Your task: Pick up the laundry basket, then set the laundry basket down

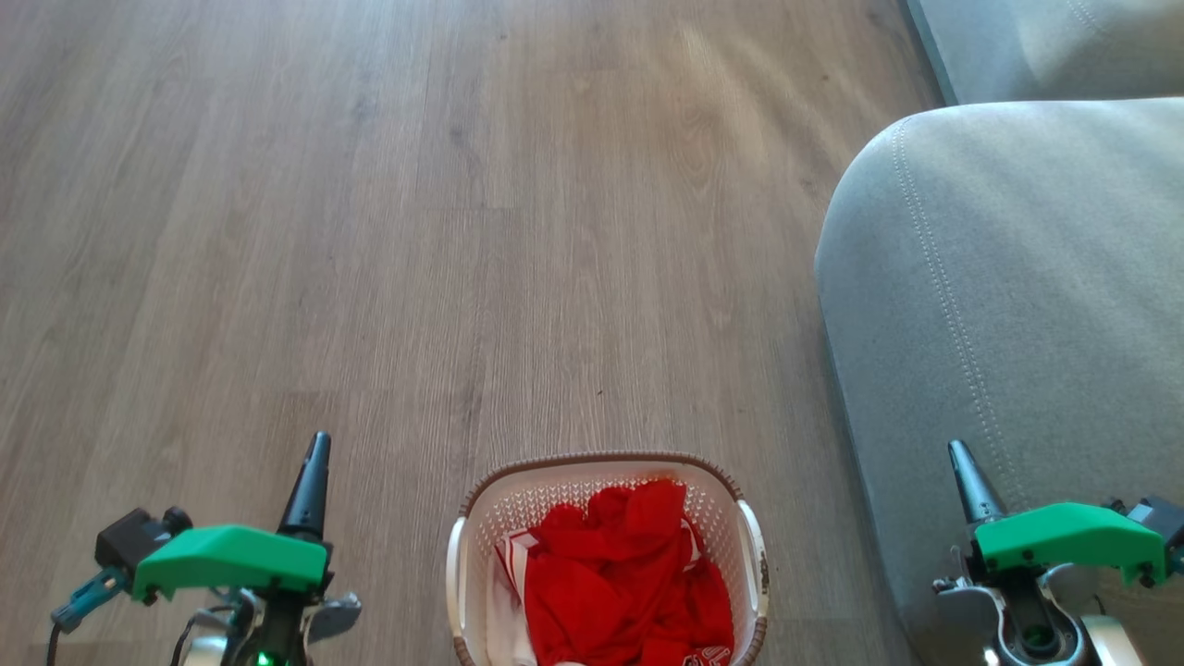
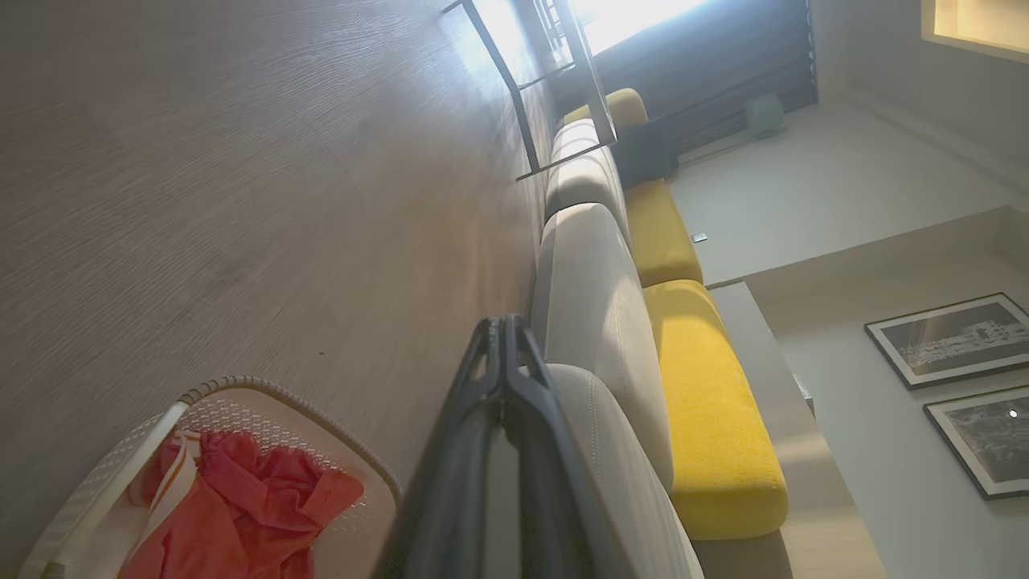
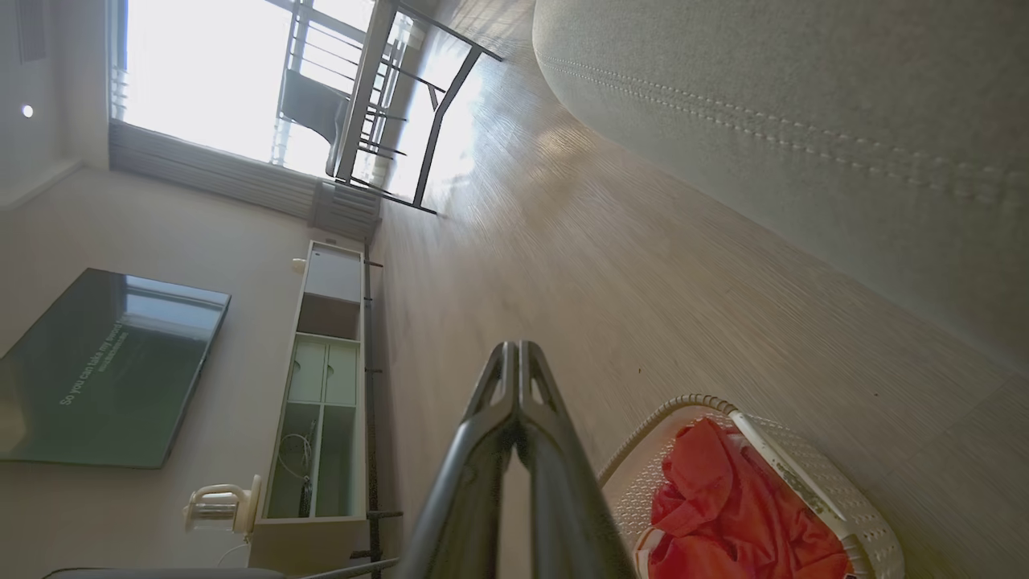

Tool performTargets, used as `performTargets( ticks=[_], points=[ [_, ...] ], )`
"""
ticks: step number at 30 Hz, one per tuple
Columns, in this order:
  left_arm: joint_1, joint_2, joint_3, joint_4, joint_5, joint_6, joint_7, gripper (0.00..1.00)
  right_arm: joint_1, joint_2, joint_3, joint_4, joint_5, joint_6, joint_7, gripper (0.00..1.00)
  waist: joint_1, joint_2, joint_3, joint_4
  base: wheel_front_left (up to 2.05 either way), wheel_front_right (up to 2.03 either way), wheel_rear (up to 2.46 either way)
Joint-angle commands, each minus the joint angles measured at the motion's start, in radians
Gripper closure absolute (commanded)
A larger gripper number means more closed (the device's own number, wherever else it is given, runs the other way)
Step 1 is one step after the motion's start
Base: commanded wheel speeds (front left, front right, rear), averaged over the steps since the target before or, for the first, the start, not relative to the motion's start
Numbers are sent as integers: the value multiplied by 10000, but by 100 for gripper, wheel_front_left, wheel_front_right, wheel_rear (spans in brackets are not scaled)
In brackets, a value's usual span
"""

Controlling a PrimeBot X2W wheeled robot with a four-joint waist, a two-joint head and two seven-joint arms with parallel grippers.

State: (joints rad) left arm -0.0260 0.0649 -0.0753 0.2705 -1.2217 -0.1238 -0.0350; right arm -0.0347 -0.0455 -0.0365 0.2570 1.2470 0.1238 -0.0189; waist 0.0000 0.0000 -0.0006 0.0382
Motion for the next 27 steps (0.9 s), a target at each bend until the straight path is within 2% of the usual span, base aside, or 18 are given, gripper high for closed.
performTargets(
  ticks=[1,27],
  points=[
    [-644,176,412,-303,-303,-48,71,100,-503,-207,57,-297,273,50,77,100,0,0,2,-14,0,0,0],
    [-742,160,1152,-282,-3027,-63,821,100,-649,-201,-377,-184,2720,63,828,100,0,0,27,-271,0,0,0]
  ],
)
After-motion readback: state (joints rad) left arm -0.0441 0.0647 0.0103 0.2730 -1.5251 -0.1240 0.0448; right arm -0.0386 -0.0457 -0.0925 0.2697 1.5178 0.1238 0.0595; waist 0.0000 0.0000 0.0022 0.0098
